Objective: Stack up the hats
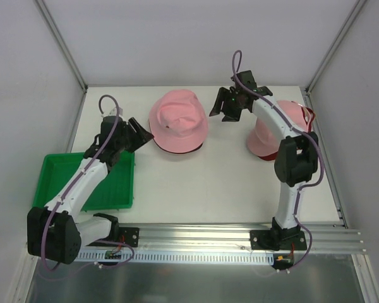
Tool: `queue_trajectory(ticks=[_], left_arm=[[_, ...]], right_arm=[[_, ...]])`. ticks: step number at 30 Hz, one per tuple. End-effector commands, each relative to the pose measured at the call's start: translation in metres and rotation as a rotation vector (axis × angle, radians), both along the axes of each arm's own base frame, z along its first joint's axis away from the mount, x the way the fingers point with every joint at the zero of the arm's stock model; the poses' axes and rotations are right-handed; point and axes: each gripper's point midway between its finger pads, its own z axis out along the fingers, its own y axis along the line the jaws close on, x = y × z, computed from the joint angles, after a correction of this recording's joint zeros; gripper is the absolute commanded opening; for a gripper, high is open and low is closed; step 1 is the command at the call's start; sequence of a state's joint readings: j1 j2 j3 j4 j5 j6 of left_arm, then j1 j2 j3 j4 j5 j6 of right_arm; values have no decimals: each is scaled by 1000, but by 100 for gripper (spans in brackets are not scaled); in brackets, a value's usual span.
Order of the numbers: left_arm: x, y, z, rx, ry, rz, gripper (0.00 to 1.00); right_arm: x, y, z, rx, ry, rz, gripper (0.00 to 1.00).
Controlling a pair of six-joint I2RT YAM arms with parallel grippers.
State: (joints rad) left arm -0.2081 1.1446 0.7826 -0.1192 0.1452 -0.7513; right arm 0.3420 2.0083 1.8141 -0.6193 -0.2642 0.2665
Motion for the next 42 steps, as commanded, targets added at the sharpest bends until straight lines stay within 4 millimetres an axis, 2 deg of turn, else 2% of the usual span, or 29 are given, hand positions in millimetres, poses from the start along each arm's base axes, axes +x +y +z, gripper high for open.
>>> queue_trajectory(ticks=[1,6,11,13,14,15,19,20,21,22,23,24,25,27,28,29,31,36,42], left_arm=[[14,6,55,19,-142,22,53],[36,3,106,33,-287,25,56],[51,-8,126,49,-337,15,56],[49,-11,134,55,-363,13,57],[46,-15,136,54,-370,1,57],[43,-16,137,53,-373,-5,57],[19,-22,149,65,-401,-57,57],[14,-22,148,70,-396,-67,57],[6,-20,144,80,-378,-76,57],[-4,-19,149,85,-395,-94,57],[-11,-18,146,91,-386,-106,58],[-18,-18,144,92,-382,-121,58],[-29,-17,143,98,-371,-143,58],[-46,-21,139,94,-360,-203,58],[-54,-20,130,98,-329,-221,58],[-61,-21,122,99,-309,-240,58],[-75,-17,119,107,-315,-260,59],[-99,-15,107,132,-287,-325,59],[-108,-14,103,146,-290,-353,60]], right_arm=[[-8,-4,69,25,-143,6,67],[-18,7,95,31,-204,31,69],[-35,10,119,8,-264,52,72],[-43,8,126,-12,-293,60,74],[-49,5,140,-3,-326,59,75],[-56,4,136,-12,-323,63,76],[-79,-7,149,-2,-380,71,84],[-88,-12,162,9,-418,72,85],[-94,-16,151,-2,-405,77,90],[-99,-19,153,-7,-419,81,96],[-104,-22,153,-14,-425,80,98],[-114,-27,159,-7,-445,82,99],[-120,-30,146,-19,-425,89,99],[-133,-36,145,-19,-420,92,99],[-140,-38,134,-25,-395,97,100],[-143,-40,131,-30,-394,97,100],[-154,-47,127,-37,-393,83,99],[-167,-62,124,-64,-414,61,99],[-169,-70,120,-97,-412,37,99]])
